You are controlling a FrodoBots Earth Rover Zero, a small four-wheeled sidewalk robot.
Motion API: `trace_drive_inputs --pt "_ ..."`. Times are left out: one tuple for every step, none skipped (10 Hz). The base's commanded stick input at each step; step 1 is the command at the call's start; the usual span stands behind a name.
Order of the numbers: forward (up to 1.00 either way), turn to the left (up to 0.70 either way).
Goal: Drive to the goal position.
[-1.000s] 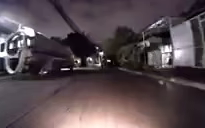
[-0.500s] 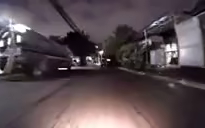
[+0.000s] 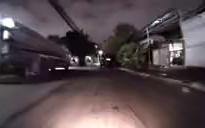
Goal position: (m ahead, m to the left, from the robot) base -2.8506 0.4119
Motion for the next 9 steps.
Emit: trace_drive_inputs --pt "1.0 0.0" --pt "1.0 0.0" --pt "1.0 0.03" --pt "1.0 0.21" --pt "1.0 0.27" --pt "1.0 0.27" --pt "1.0 0.03" --pt "1.0 0.0" --pt "1.0 0.0"
